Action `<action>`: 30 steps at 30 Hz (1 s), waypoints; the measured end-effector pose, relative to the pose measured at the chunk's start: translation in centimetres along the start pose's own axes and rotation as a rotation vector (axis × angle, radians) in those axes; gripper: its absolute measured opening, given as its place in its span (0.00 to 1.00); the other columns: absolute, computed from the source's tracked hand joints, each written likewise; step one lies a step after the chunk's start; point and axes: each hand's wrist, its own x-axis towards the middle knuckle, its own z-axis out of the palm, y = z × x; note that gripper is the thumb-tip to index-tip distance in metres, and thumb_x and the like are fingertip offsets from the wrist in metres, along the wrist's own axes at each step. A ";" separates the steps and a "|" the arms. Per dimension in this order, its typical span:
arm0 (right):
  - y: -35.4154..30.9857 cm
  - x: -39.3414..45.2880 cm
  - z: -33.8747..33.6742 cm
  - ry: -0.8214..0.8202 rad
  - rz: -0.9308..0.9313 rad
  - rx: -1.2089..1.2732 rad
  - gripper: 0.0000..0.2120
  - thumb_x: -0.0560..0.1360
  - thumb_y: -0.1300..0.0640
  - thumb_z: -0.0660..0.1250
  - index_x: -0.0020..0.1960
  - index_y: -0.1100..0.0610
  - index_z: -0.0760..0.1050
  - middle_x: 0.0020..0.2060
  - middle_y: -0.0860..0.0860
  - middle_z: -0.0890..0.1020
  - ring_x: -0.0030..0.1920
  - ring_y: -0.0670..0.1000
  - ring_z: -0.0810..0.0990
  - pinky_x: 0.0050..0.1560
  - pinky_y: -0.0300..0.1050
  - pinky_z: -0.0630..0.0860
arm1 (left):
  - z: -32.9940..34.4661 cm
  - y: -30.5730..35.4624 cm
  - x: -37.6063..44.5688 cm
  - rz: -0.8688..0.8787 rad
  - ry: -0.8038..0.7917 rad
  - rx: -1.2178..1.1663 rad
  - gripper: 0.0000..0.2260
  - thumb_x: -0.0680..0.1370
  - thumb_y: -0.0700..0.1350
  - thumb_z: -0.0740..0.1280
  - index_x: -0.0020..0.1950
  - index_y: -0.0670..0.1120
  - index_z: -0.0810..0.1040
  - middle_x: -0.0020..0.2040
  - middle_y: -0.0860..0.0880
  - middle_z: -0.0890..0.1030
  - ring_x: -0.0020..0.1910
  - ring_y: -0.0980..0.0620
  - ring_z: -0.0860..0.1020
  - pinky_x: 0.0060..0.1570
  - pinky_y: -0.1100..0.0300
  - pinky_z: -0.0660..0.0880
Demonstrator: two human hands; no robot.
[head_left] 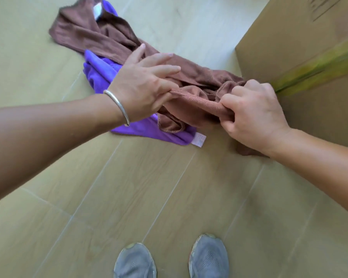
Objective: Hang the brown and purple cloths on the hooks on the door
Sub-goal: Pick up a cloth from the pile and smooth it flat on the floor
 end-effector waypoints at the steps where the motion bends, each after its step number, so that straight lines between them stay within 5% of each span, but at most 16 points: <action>1: -0.1 0.4 -1.0 -0.009 0.001 -0.008 0.06 0.67 0.55 0.71 0.41 0.56 0.77 0.36 0.53 0.78 0.42 0.61 0.73 0.43 0.53 0.65 | -1.1 0.0 -0.2 -0.009 0.032 0.008 0.18 0.80 0.51 0.57 0.52 0.46 0.84 0.63 0.45 0.79 0.68 0.41 0.71 0.66 0.33 0.60; 10: -5.8 6.6 -20.4 -0.332 -0.058 -0.190 0.11 0.70 0.40 0.65 0.40 0.47 0.74 0.37 0.49 0.73 0.44 0.54 0.64 0.45 0.50 0.62 | -21.1 -1.5 -5.6 -0.317 0.074 0.055 0.14 0.80 0.50 0.59 0.54 0.48 0.84 0.63 0.48 0.79 0.69 0.45 0.71 0.69 0.38 0.59; 19: -19.2 15.3 -36.5 -0.345 -0.450 0.154 0.24 0.61 0.34 0.71 0.42 0.50 0.66 0.45 0.48 0.72 0.53 0.55 0.70 0.50 0.49 0.71 | -42.5 -7.8 -17.3 -0.605 0.076 0.215 0.15 0.80 0.50 0.59 0.54 0.47 0.84 0.62 0.45 0.79 0.68 0.44 0.71 0.69 0.36 0.59; 26: -32.4 21.1 -43.7 -0.211 -0.657 0.188 0.21 0.68 0.37 0.67 0.42 0.56 0.72 0.37 0.48 0.73 0.47 0.56 0.74 0.44 0.49 0.69 | -53.1 -10.3 -28.8 -0.842 0.106 0.361 0.09 0.79 0.44 0.64 0.54 0.46 0.84 0.62 0.44 0.79 0.67 0.43 0.71 0.68 0.37 0.60; 30: -40.5 18.7 -43.7 -0.099 -0.668 0.048 0.16 0.69 0.41 0.69 0.44 0.53 0.73 0.40 0.48 0.78 0.45 0.51 0.69 0.48 0.47 0.62 | -54.2 -9.8 -35.5 -1.103 -0.024 0.393 0.12 0.79 0.47 0.61 0.57 0.51 0.83 0.66 0.46 0.75 0.71 0.45 0.66 0.69 0.38 0.56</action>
